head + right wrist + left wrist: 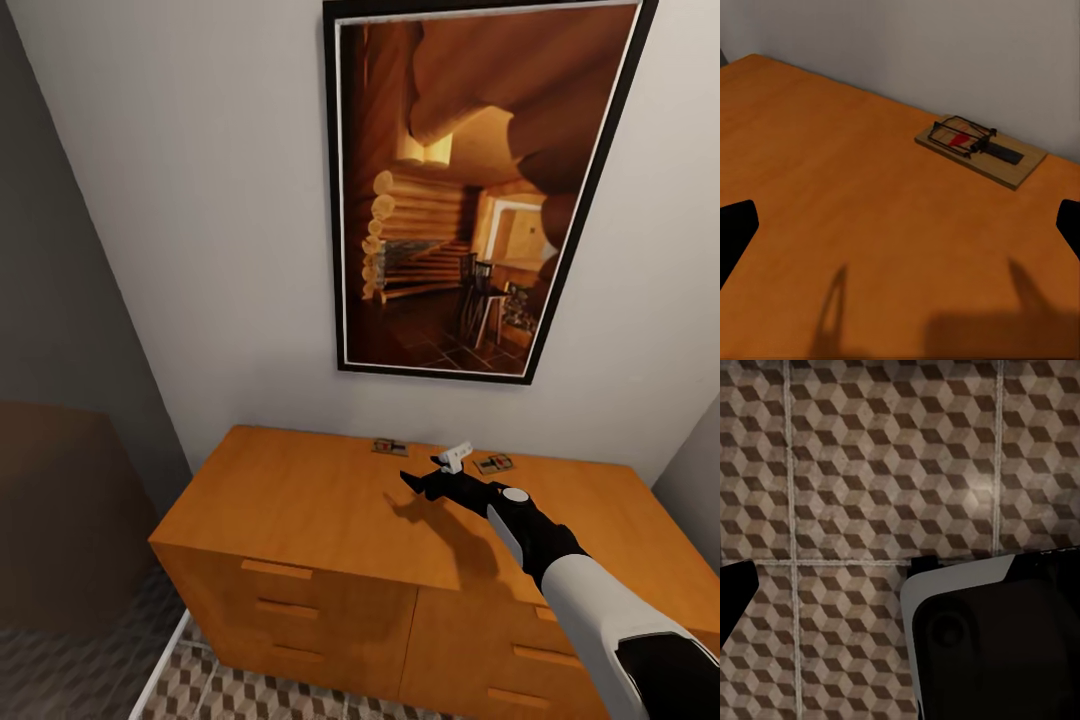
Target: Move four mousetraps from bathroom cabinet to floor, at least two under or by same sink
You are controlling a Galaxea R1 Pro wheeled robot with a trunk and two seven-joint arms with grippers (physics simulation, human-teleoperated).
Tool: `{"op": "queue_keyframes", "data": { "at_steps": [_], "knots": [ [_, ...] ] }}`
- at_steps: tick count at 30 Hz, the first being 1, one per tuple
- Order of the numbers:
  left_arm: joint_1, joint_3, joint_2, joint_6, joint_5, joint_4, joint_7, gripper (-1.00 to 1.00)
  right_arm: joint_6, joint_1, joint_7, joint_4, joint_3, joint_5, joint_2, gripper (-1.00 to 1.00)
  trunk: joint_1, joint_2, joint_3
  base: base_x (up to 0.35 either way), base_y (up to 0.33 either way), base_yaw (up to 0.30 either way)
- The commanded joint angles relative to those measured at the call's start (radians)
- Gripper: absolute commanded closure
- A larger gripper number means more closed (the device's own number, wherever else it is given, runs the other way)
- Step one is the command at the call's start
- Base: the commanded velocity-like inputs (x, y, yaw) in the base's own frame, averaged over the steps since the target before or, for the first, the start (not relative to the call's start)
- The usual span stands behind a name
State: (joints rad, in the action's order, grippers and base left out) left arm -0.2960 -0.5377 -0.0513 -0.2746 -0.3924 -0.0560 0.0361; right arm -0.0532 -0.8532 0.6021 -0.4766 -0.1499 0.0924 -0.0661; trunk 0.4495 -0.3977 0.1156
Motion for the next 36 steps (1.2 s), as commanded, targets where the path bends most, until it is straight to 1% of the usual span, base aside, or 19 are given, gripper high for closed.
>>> {"op": "queue_keyframes", "data": {
  "at_steps": [1,9,29,36],
  "knots": [
    [-0.002,-0.008,0.001,-0.006,-0.009,-0.004,0.004,-1.00,-0.004,-0.001,-0.001,0.001,-0.008,0.009,-0.001,-1.00,0.001,-0.002,0.004,0.000,0.000,0.000],
    [-0.002,-0.008,0.001,-0.006,-0.009,-0.004,0.004,-1.00,-0.007,-0.001,-0.001,0.001,-0.008,0.006,-0.003,-1.00,0.001,-0.002,0.012,0.000,0.000,0.000],
    [-0.002,-0.008,0.001,-0.006,-0.009,-0.005,0.005,-1.00,-0.011,-0.001,-0.004,0.001,-0.008,-0.015,-0.004,-1.00,0.001,-0.002,0.013,0.000,0.000,0.000],
    [-0.002,-0.008,0.001,-0.006,-0.009,-0.005,0.005,-1.00,-0.011,-0.001,-0.018,0.001,-0.008,-0.016,-0.013,-1.00,0.001,-0.002,0.013,0.000,0.000,0.000]
  ]
}}
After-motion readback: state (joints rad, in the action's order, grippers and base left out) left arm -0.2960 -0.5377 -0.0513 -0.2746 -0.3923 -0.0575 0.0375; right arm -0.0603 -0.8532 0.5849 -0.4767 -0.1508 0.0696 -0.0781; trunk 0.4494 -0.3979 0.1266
